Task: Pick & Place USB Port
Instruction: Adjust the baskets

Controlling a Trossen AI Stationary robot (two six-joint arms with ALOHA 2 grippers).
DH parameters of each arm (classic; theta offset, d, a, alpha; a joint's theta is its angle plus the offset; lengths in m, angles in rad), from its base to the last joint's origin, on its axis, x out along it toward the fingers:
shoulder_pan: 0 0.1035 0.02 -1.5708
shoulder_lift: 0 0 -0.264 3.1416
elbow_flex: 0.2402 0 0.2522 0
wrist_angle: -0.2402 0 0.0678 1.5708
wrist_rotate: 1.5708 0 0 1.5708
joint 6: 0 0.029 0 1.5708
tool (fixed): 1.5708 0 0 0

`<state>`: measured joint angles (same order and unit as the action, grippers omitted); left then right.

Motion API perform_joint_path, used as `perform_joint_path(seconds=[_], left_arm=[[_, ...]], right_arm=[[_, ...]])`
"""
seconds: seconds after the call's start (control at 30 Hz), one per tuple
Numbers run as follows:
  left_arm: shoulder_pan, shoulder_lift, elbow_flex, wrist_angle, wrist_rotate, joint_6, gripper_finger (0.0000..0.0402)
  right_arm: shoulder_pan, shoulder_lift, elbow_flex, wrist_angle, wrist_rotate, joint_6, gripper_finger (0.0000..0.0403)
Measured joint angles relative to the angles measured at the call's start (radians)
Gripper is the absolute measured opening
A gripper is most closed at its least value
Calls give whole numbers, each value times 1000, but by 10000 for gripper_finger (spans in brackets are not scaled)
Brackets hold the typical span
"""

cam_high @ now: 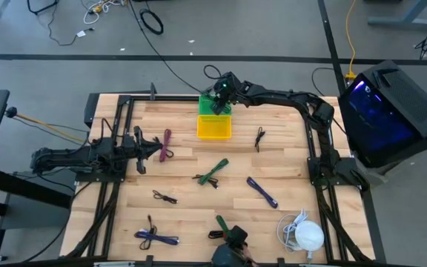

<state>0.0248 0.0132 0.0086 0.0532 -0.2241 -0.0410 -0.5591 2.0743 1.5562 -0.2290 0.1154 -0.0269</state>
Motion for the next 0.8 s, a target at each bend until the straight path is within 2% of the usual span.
perform_joint_path(seconds=[0.17,0.33,0.8], left_arm=[[0,0,0,0,0,-17,30],[0,0,0,0,0,-19,30],[0,0,0,-5,15,-19,30]], right_arm=[[7,0,0,-72,11,3,196],[20,0,-1,-90,118,-8,184],[47,37,-2,-89,132,-14,148]])
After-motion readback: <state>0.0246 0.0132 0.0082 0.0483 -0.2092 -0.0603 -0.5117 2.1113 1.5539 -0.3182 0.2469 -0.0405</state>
